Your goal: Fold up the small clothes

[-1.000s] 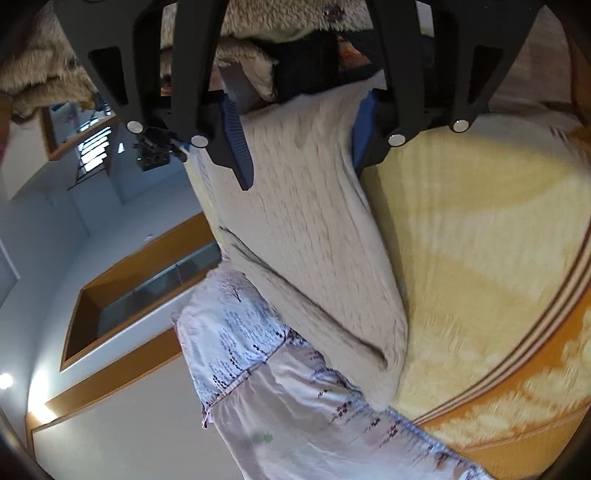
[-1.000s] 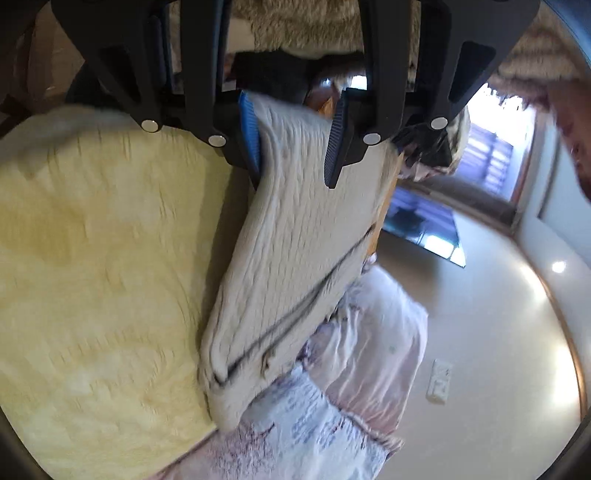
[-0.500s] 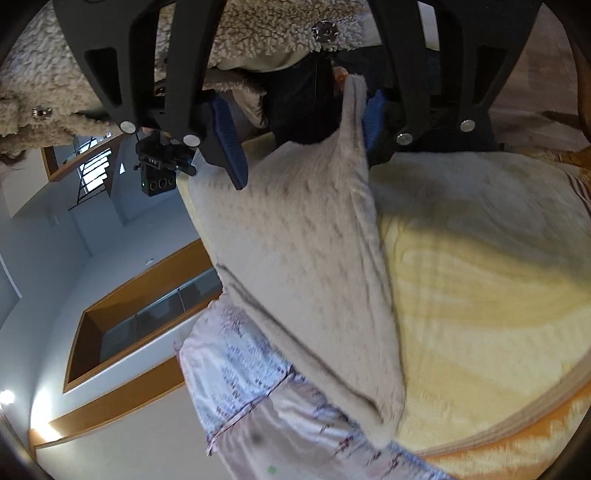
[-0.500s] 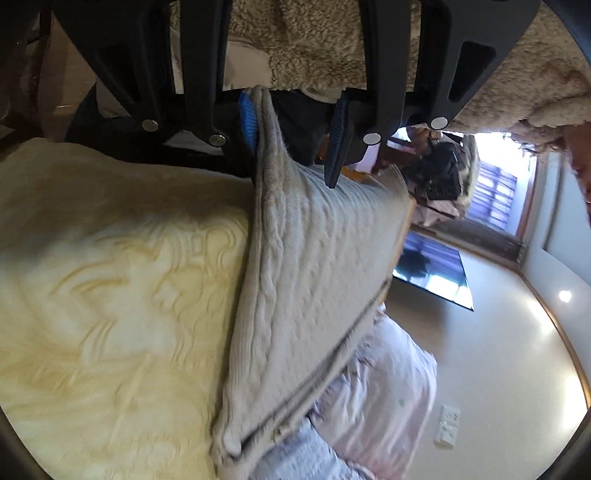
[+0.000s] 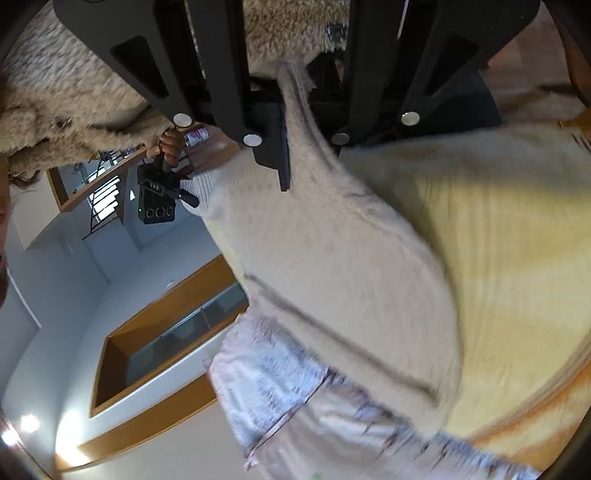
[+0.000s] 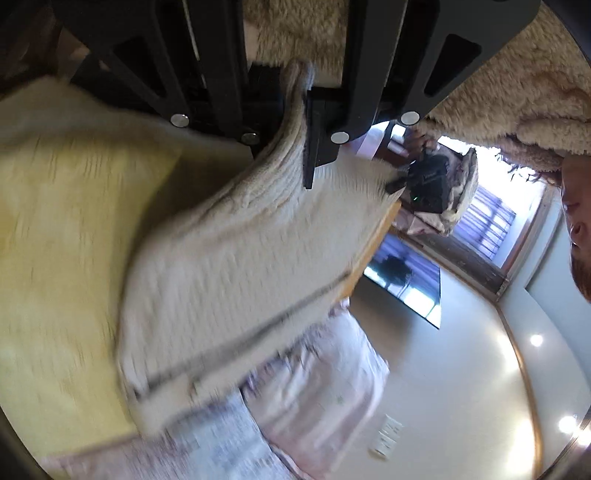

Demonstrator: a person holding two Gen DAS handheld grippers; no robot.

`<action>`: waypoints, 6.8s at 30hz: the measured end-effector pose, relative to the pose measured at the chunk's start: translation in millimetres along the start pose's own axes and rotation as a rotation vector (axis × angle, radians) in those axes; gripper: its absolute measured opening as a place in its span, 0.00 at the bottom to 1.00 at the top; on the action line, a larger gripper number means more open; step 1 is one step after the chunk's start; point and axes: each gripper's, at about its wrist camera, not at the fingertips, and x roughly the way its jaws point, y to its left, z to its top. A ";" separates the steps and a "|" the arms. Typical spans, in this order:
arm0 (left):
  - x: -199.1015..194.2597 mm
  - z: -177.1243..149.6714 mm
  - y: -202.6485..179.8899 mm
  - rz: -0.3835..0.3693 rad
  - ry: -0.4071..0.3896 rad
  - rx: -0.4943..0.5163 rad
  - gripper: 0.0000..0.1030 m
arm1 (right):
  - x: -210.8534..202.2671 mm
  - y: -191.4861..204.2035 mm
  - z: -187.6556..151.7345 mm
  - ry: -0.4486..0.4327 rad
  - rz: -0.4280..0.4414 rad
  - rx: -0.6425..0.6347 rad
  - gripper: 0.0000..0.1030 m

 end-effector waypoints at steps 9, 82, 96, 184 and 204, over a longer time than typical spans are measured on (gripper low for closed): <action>-10.8 91.6 -5.0 0.132 -0.170 0.051 0.06 | -0.4 22.8 62.2 -0.267 -0.322 -0.115 0.07; 74.1 203.3 68.1 0.612 -0.049 -0.026 0.26 | 64.3 -68.3 146.2 -0.136 -0.681 -0.024 0.11; 51.9 201.5 65.3 0.513 -0.028 -0.035 0.07 | 36.9 -41.2 130.7 -0.233 -0.679 -0.016 0.09; 94.6 230.9 107.6 0.422 -0.095 -0.380 0.27 | 134.7 -27.0 141.6 -0.096 -0.666 -0.064 0.78; 143.6 257.6 13.4 0.144 -0.182 -0.339 0.19 | 88.5 -25.2 141.6 -0.214 -0.527 -0.005 0.78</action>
